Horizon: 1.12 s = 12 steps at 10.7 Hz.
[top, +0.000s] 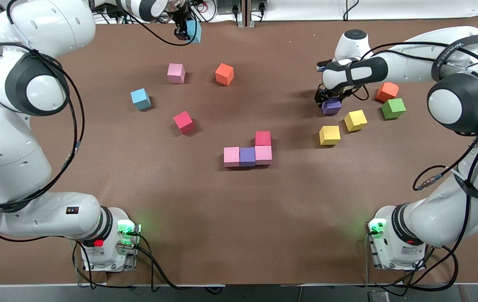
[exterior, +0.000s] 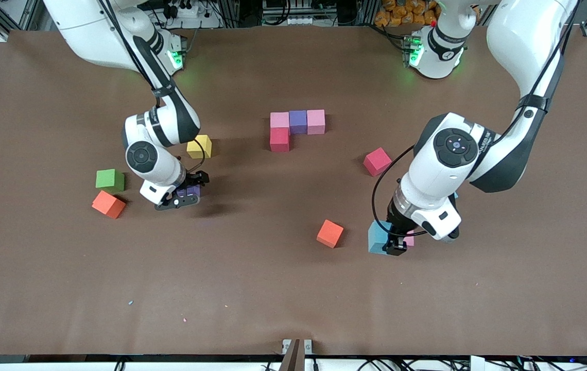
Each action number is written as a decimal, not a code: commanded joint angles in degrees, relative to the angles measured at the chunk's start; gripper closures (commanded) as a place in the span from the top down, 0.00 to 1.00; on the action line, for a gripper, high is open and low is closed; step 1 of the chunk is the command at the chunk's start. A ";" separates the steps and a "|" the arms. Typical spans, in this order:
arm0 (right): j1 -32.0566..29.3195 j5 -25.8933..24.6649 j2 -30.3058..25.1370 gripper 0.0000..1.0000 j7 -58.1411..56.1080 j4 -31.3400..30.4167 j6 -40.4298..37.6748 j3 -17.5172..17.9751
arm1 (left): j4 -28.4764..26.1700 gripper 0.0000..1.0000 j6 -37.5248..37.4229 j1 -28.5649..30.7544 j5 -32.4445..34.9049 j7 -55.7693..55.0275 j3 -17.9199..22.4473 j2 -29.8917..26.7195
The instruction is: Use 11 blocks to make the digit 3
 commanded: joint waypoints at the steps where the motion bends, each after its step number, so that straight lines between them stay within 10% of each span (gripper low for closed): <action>1: -0.01 -0.79 -0.73 0.13 0.79 -0.26 0.13 0.19 | -1.03 0.00 -0.83 0.31 -1.01 0.43 -0.26 -0.95; 12: 13.24 6.41 3.74 0.09 22.63 15.00 -5.74 0.89 | -0.59 0.00 -1.10 0.05 -2.06 4.91 -1.49 -0.43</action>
